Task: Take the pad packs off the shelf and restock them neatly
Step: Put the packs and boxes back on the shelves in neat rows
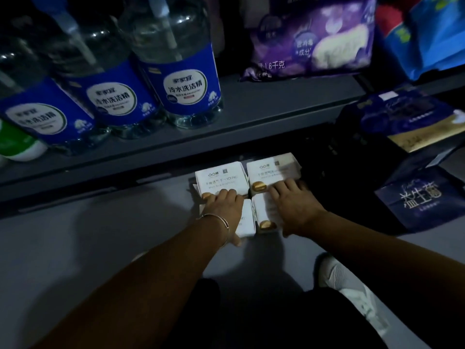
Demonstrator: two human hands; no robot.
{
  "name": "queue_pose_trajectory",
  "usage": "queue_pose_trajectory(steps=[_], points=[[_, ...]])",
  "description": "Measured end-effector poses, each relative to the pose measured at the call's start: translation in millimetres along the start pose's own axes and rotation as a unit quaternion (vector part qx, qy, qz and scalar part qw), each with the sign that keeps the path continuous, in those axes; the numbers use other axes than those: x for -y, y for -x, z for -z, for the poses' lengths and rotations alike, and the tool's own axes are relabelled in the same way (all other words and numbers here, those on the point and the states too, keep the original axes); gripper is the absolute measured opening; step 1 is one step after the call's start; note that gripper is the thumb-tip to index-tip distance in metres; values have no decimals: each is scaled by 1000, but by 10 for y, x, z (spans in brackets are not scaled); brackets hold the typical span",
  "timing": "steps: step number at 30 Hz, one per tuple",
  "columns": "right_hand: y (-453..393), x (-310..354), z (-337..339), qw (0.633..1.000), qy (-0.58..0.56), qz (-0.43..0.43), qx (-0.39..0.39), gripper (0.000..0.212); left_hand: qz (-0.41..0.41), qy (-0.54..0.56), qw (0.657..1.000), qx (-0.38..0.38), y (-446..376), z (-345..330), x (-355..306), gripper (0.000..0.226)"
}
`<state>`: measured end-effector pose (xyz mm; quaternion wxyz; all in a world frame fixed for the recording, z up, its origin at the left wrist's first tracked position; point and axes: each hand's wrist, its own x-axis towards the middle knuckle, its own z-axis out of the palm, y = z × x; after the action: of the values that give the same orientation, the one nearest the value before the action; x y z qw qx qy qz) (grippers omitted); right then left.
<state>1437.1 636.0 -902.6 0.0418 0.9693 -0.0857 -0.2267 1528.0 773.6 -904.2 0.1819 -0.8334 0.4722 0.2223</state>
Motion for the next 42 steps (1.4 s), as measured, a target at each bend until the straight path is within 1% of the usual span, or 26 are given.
queue_pose_trajectory(steps=[2, 4, 6, 8, 10, 12, 14, 15, 18, 20, 22, 27, 30, 32, 37, 42], points=[[-11, 13, -42, 1000, 12, 6, -21, 73, 11, -13, 1000, -5, -18, -42, -44, 82], [-28, 6, -33, 1000, -9, 6, -27, 68, 15, -8, 1000, -3, -28, -23, -46, 78], [-21, -5, 56, 999, -45, 2, -2, 73, 14, 19, 1000, 17, -17, 59, 7, 80], [9, -32, 203, 997, -77, 0, 27, 80, 10, 68, 996, 51, 19, 228, 120, 85], [62, -65, 418, 993, -110, 2, 50, 84, 0, 119, 989, 87, 96, 465, 270, 87], [126, -107, 683, 988, -142, 5, 56, 80, -14, 169, 980, 105, 231, 763, 425, 78], [228, -154, 1013, 980, -193, 8, 57, 72, -18, 213, 970, 118, 422, 1106, 567, 58], [291, -181, 1189, 974, -220, 10, 60, 68, -14, 233, 964, 128, 531, 1281, 634, 53], [481, -280, 1745, 964, -260, 23, 48, 62, 13, 293, 946, 135, 886, 1812, 820, 50], [600, -341, 2107, 960, -279, 25, 14, 55, 23, 313, 943, 107, 1141, 2137, 924, 47], [730, -385, 2472, 954, -298, 26, -22, 49, 17, 302, 951, 65, 1387, 2442, 1011, 45], [1076, -465, 3390, 941, -322, 45, -96, 54, 19, 294, 955, -40, 1933, 3152, 1207, 49], [1261, -488, 3853, 939, -309, 57, -139, 56, 12, 244, 964, -103, 2175, 3542, 1341, 51], [1357, -486, 4135, 939, -291, 60, -173, 57, 10, 229, 965, -130, 2329, 3781, 1444, 50], [1465, -486, 4736, 933, -259, 73, -240, 60, 8, 240, 953, -185, 2681, 4272, 1668, 51], [1348, -474, 5151, 926, -220, 72, -297, 66, 17, 232, 945, -227, 2785, 4611, 1929, 47]])
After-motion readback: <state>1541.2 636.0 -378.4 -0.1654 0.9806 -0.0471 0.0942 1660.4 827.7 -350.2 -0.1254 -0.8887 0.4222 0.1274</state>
